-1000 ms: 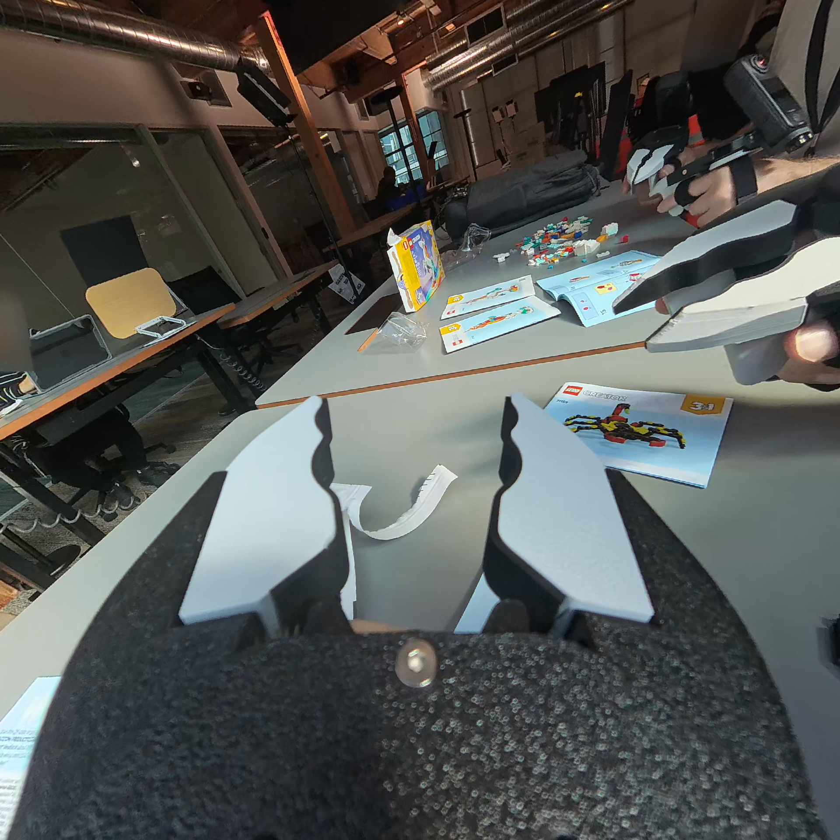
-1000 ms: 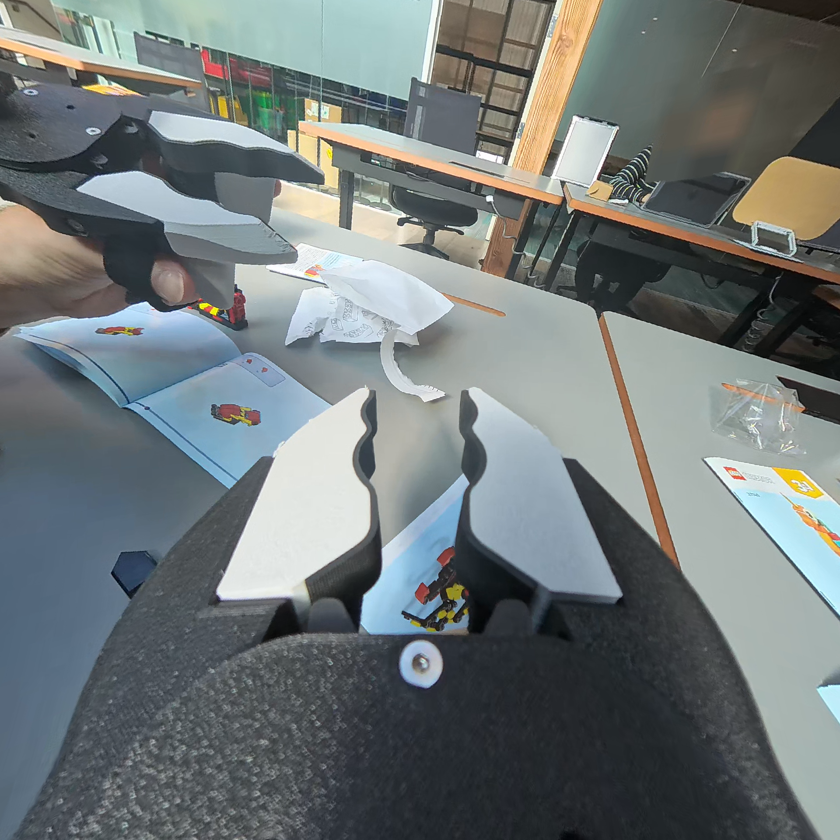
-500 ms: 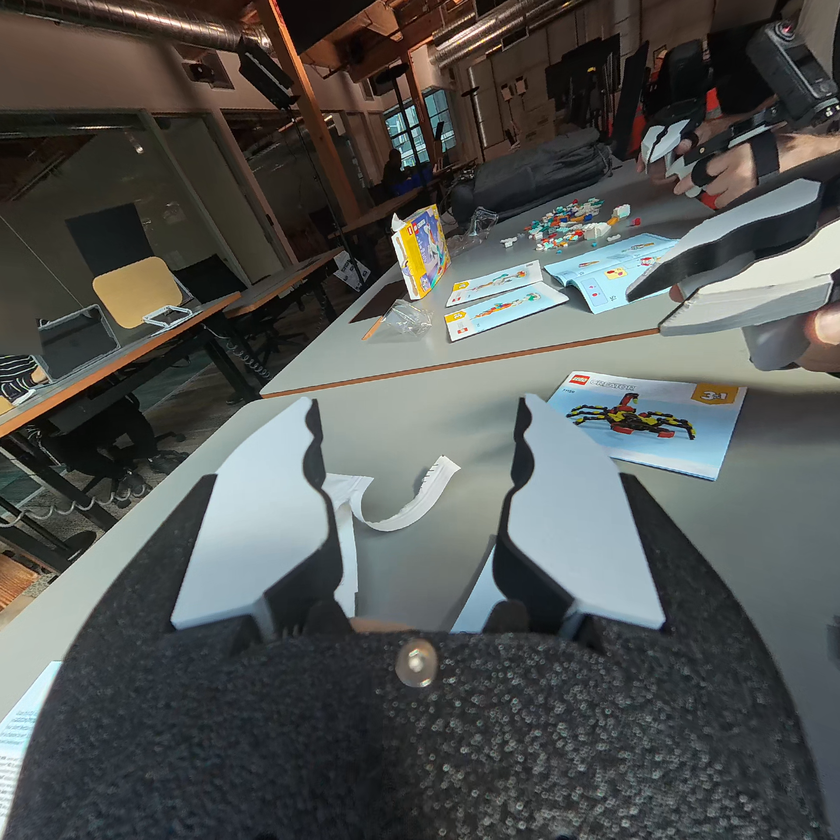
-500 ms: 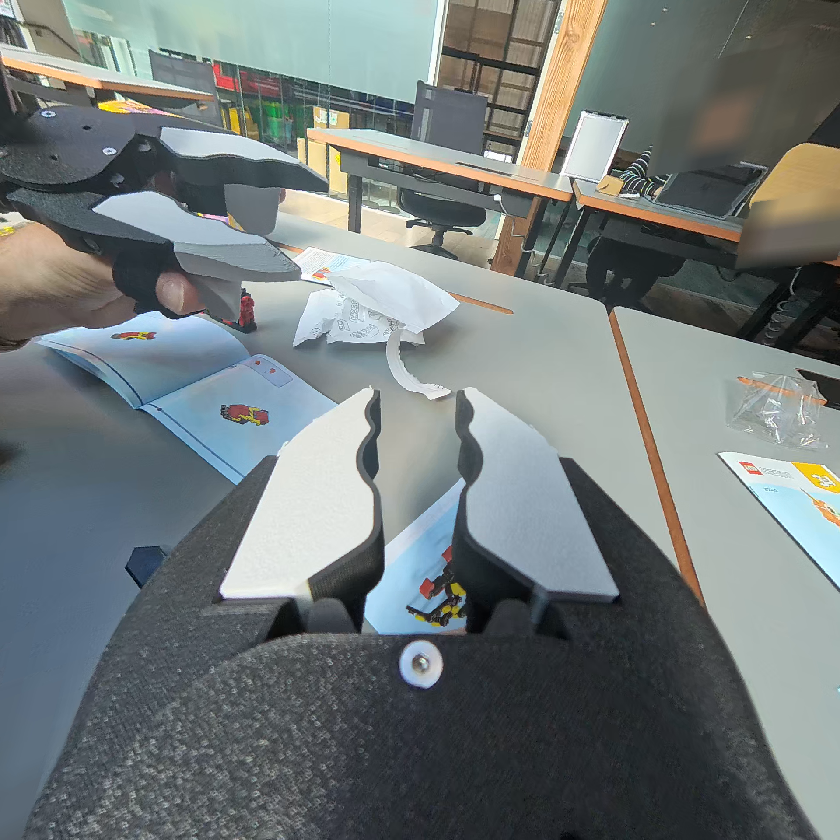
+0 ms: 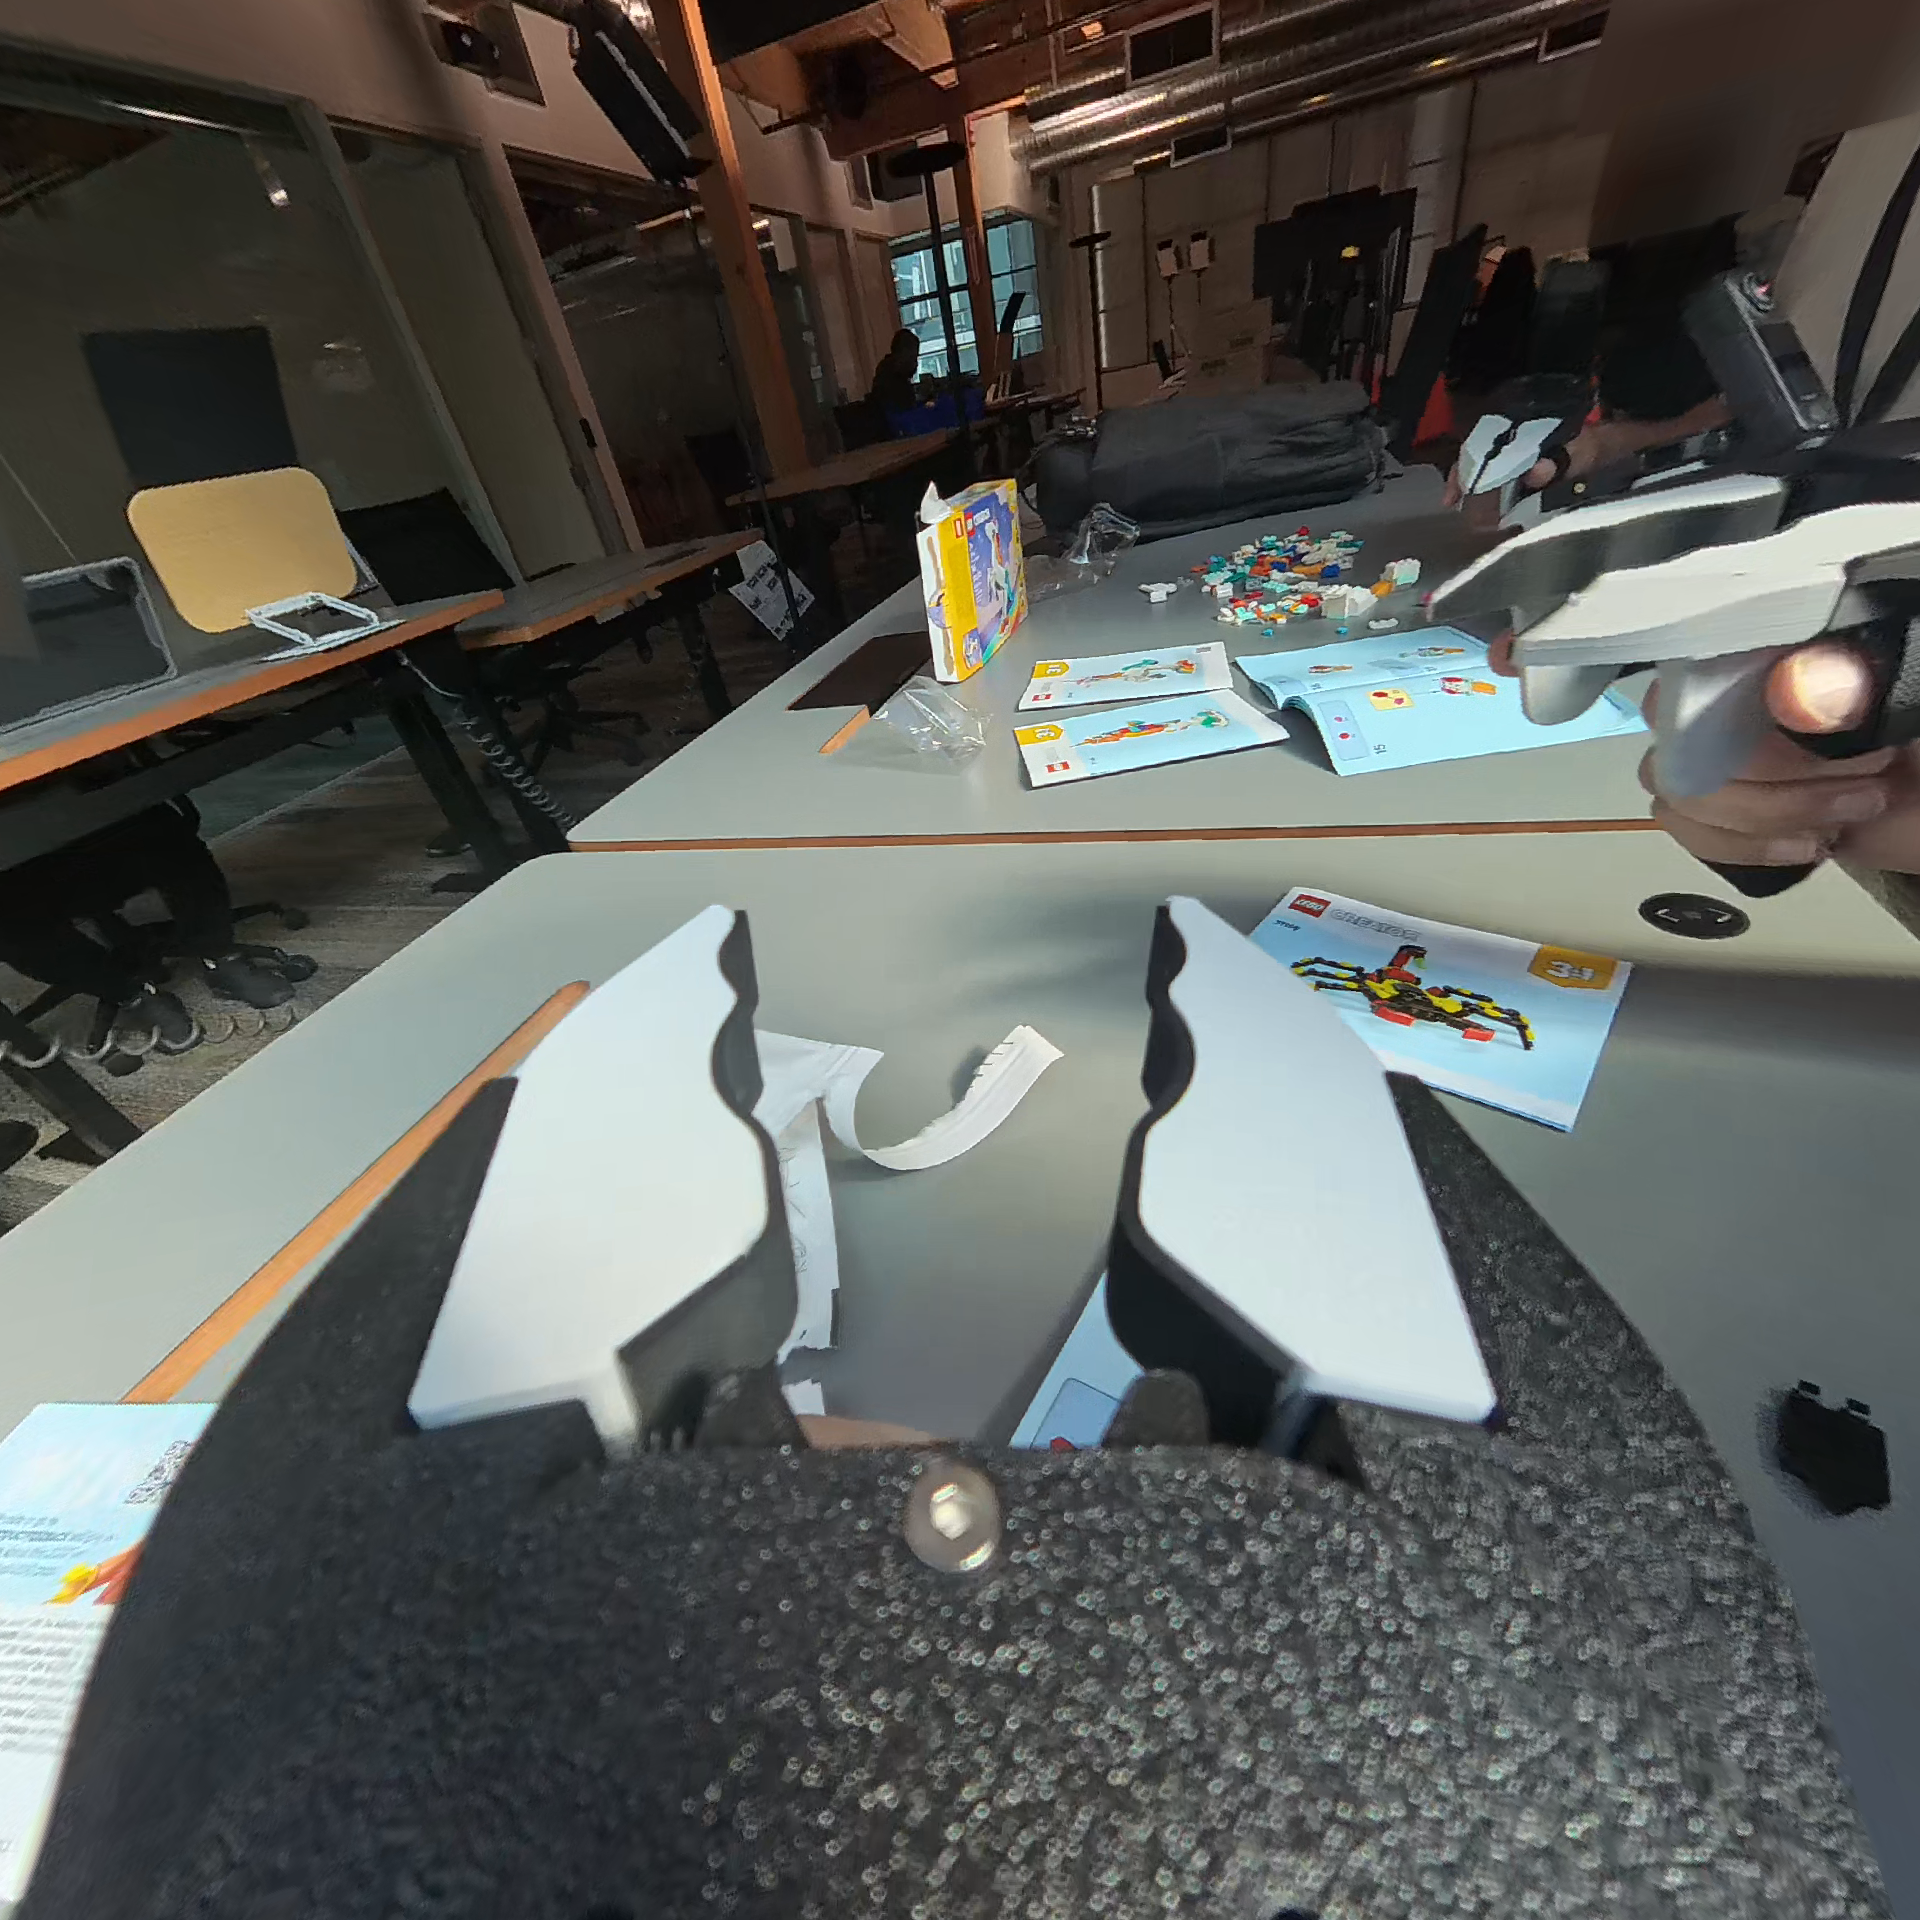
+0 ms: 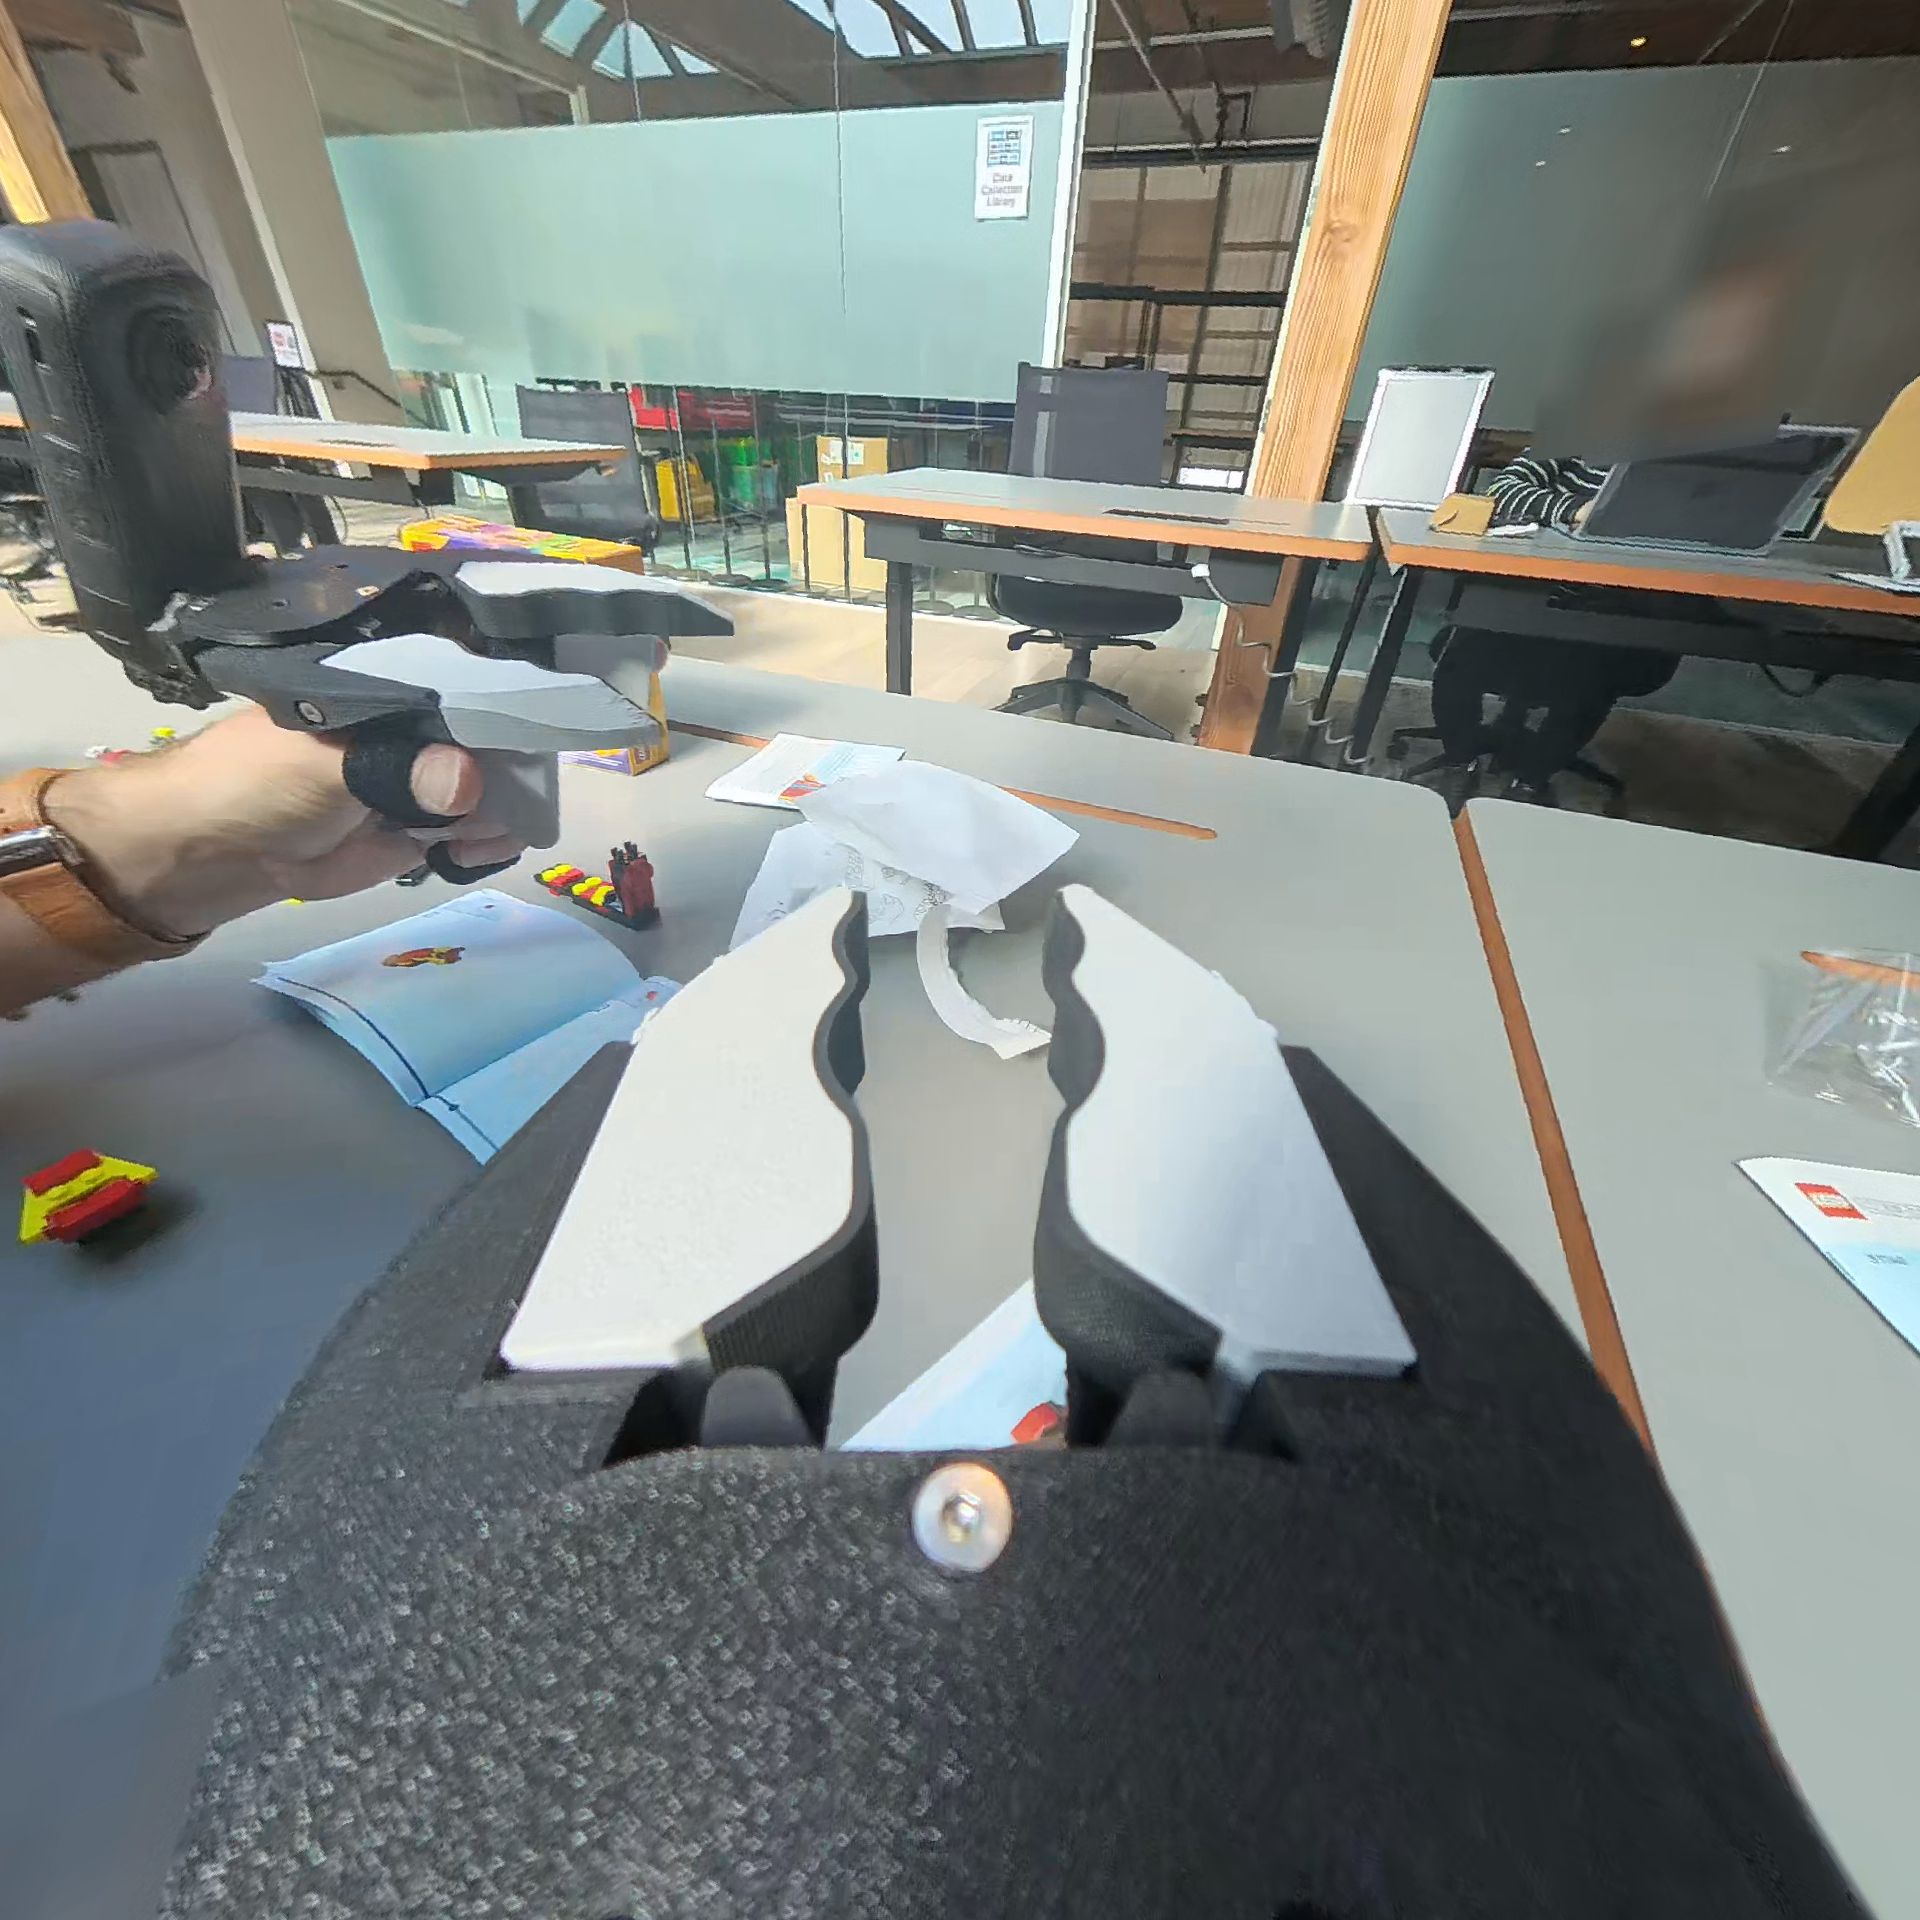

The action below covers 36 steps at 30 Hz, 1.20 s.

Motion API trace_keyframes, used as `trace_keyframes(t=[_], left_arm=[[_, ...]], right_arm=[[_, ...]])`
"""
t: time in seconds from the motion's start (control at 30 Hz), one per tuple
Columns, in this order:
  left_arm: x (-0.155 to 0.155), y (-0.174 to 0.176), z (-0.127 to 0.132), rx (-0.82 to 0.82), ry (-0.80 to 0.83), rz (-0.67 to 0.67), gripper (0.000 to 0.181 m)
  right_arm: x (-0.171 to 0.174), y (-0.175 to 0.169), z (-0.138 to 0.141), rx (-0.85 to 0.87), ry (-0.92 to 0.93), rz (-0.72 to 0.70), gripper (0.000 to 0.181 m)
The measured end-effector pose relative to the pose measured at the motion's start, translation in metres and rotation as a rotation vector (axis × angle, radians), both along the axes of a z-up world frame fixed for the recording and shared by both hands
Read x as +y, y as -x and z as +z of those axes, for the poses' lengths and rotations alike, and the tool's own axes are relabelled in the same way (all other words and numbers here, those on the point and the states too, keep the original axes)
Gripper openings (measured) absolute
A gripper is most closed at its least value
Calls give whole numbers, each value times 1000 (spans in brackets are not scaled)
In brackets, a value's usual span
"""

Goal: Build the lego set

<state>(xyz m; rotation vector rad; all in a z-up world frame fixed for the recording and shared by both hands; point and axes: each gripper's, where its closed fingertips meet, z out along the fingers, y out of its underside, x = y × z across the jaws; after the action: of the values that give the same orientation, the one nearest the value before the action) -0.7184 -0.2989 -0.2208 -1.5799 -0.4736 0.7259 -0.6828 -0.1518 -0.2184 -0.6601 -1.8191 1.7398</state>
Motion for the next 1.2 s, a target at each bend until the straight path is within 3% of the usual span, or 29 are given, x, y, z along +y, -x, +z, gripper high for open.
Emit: trace_keyframes(t=[0.1, 0.2, 0.3, 0.37, 0.43, 0.5, 0.6, 0.77, 0.93, 1.2], left_arm=[[-1, -5, 0, 58, 76, 23, 68], [-10, 0, 5, 34, 11, 43, 68], [-7, -1, -6, -4, 20, 15, 68], [-6, -1, -14, 20, 92, 25, 68], [-4, 1, -27, -22, 167, 9, 63], [-3, 1, -46, -115, 259, -43, 57], [-2, -1, -70, -183, 423, -117, 51], [10, -10, -108, -242, 699, -293, 46], [30, -22, -133, -336, 773, -537, 43], [45, -18, -150, -394, 815, -628, 40]], right_arm=[[7, 14, -9, -52, 7, -31, 31], [-4, 5, -15, -77, 34, 31, 31], [-8, 2, -26, -65, -28, 12, 31], [-10, 3, -36, -122, -12, 28, 31], [-17, 5, -59, -203, -117, 58, 32], [-27, 6, -81, -267, -262, 105, 32], [-42, 11, -98, -363, -355, 189, 11], [-71, 18, -124, -460, -497, 361, 13], [-82, 25, -146, -470, -618, 395, 12], [-89, 10, -151, -446, -620, 421, 10]])
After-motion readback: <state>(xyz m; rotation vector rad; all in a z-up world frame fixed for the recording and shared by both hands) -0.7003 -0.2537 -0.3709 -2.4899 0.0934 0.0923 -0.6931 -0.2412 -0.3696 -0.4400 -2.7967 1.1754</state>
